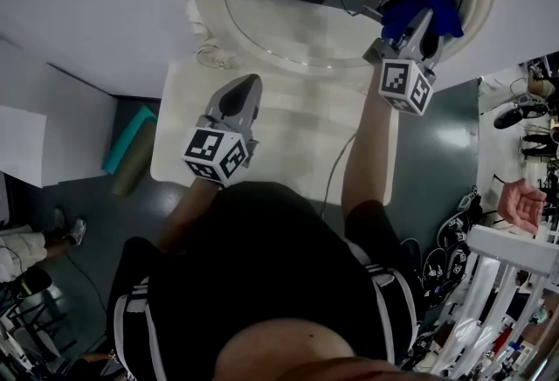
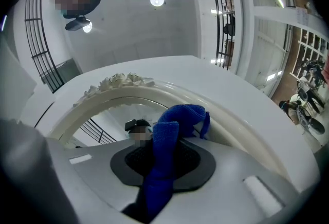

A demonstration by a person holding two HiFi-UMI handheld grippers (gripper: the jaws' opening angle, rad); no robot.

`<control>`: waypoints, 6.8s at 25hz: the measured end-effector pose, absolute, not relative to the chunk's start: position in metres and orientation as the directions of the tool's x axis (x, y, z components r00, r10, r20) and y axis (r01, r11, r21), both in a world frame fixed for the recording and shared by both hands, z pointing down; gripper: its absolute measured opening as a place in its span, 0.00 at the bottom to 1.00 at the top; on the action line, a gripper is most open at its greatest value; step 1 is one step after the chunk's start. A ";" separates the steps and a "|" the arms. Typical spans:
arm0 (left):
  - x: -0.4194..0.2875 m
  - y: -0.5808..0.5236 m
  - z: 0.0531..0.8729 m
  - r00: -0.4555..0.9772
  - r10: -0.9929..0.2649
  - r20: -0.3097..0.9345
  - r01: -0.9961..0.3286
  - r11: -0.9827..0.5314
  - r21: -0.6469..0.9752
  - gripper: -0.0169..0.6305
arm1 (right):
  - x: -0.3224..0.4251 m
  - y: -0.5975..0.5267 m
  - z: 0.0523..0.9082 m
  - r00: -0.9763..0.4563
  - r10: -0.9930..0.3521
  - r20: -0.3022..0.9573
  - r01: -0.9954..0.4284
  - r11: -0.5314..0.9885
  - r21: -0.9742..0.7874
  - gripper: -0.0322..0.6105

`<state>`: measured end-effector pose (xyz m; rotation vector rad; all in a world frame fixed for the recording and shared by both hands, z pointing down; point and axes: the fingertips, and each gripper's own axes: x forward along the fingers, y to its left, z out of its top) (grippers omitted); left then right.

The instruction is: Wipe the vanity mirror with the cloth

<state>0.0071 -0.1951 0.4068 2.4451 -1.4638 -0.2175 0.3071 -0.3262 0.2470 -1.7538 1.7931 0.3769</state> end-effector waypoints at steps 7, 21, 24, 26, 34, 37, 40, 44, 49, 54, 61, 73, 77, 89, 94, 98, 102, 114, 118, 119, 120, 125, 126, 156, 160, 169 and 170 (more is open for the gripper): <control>-0.003 -0.183 0.404 0.451 -0.892 0.011 -0.846 -0.424 0.322 0.04 | 0.288 -0.323 0.218 0.006 -0.798 -0.602 -0.986 0.094 -0.134 0.16; -0.037 -0.175 0.408 0.388 -0.922 0.000 -0.861 -0.363 0.357 0.04 | 0.181 -0.332 0.183 -0.191 -0.795 -0.576 -0.977 0.098 0.188 0.16; -0.048 -0.172 0.408 0.365 -0.931 -0.004 -0.866 -0.341 0.364 0.04 | 0.147 -0.334 0.190 -0.236 -0.796 -0.557 -0.959 0.100 0.264 0.16; -0.057 -0.168 0.410 0.344 -0.939 -0.008 -0.871 -0.322 0.372 0.04 | 0.123 -0.333 0.197 -0.270 -0.796 -0.542 -0.946 0.113 0.304 0.16; -0.091 -0.152 0.421 0.275 -0.961 0.010 -0.882 -0.248 0.400 0.04 | 0.027 -0.331 0.246 -0.439 -0.771 -0.461 -0.825 0.143 0.547 0.16; -0.101 -0.147 0.428 0.251 -0.968 0.024 -0.887 -0.220 0.407 0.04 | 0.000 -0.334 0.275 -0.467 -0.784 -0.409 -0.801 0.180 0.570 0.16; -0.111 -0.140 0.432 0.227 -0.973 0.036 -0.891 -0.192 0.410 0.04 | -0.022 -0.335 0.300 -0.499 -0.782 -0.373 -0.791 0.235 0.565 0.16; -0.118 -0.132 0.433 0.202 -0.978 0.041 -0.897 -0.168 0.408 0.04 | -0.047 -0.335 0.331 -0.546 -0.774 -0.320 -0.767 0.308 0.563 0.16; -0.118 -0.124 0.432 0.188 -0.981 0.047 -0.903 -0.154 0.401 0.04 | -0.061 -0.335 0.349 -0.580 -0.759 -0.294 -0.766 0.387 0.514 0.16; -0.116 -0.118 0.431 0.188 -0.981 0.056 -0.908 -0.151 0.392 0.04 | -0.070 -0.333 0.355 -0.627 -0.723 -0.292 -0.767 0.505 0.396 0.16; -0.106 -0.119 0.421 0.225 -0.973 0.060 -0.910 -0.187 0.371 0.04 | -0.054 -0.317 0.345 -0.650 -0.687 -0.325 -0.760 0.577 0.300 0.16; -0.074 -0.143 0.402 0.390 -0.919 0.054 -0.875 -0.352 0.332 0.04 | 0.042 -0.270 0.300 -0.441 -0.743 -0.503 -0.884 0.456 0.101 0.16; -0.055 -0.156 0.402 0.450 -0.891 0.057 -0.851 -0.408 0.331 0.04 | 0.114 -0.273 0.317 -0.265 -0.822 -0.505 -0.946 0.322 -0.027 0.16; -0.011 -0.192 0.413 0.531 -0.844 0.075 -0.808 -0.478 0.344 0.04 | 0.289 -0.275 0.401 0.150 -0.908 -0.392 -0.978 -0.078 -0.192 0.16; 0.011 -0.206 0.416 0.547 -0.832 0.091 -0.804 -0.491 0.335 0.04 | 0.337 -0.284 0.443 0.257 -0.911 -0.323 -0.949 -0.175 -0.263 0.16; 0.020 -0.218 0.422 0.544 -0.832 0.109 -0.810 -0.486 0.328 0.04 | 0.350 -0.298 0.458 0.266 -0.914 -0.306 -0.943 -0.181 -0.279 0.16; 0.025 -0.226 0.426 0.537 -0.835 0.122 -0.817 -0.478 0.322 0.04 | 0.350 -0.309 0.460 0.254 -0.914 -0.316 -0.947 -0.168 -0.275 0.16; 0.025 -0.235 0.431 0.527 -0.838 0.141 -0.822 -0.461 0.333 0.04 | 0.346 -0.322 0.451 0.279 -0.891 -0.358 -0.916 -0.135 -0.378 0.16; 0.026 -0.233 0.431 0.532 -0.834 0.143 -0.819 -0.465 0.336 0.04 | 0.348 -0.324 0.446 0.264 -0.887 -0.379 -0.917 -0.109 -0.383 0.16; 0.024 -0.232 0.431 0.531 -0.835 0.144 -0.820 -0.463 0.337 0.04 | 0.348 -0.324 0.445 0.264 -0.886 -0.382 -0.917 -0.107 -0.384 0.16; 0.021 -0.231 0.432 0.528 -0.837 0.144 -0.821 -0.460 0.338 0.04 | 0.346 -0.323 0.444 0.263 -0.884 -0.386 -0.917 -0.104 -0.385 0.16; 0.004 -0.230 0.430 0.510 -0.850 0.134 -0.830 -0.444 0.338 0.04 | 0.339 -0.324 0.441 0.268 -0.877 -0.400 -0.907 -0.090 -0.411 0.16; 0.001 -0.229 0.428 0.507 -0.852 0.131 -0.831 -0.442 0.338 0.04 | 0.337 -0.324 0.440 0.269 -0.876 -0.401 -0.906 -0.088 -0.415 0.16; -0.088 -0.193 0.416 0.373 -0.925 0.068 -0.868 -0.322 0.377 0.04 | 0.132 -0.330 0.357 -0.188 -0.802 -0.567 -0.939 0.316 -0.135 0.16; -0.096 -0.190 0.420 0.351 -0.934 0.068 -0.872 -0.299 0.387 0.04 | 0.103 -0.331 0.361 -0.261 -0.791 -0.553 -0.926 0.367 -0.087 0.16; -0.123 -0.186 0.417 0.313 -0.947 0.068 -0.877 -0.261 0.404 0.04 | 0.012 -0.332 0.375 -0.443 -0.750 -0.491 -0.874 0.484 0.048 0.16; -0.126 -0.185 0.418 0.306 -0.949 0.071 -0.878 -0.253 0.406 0.04 | 0.007 -0.331 0.376 -0.453 -0.748 -0.485 -0.870 0.491 0.056 0.16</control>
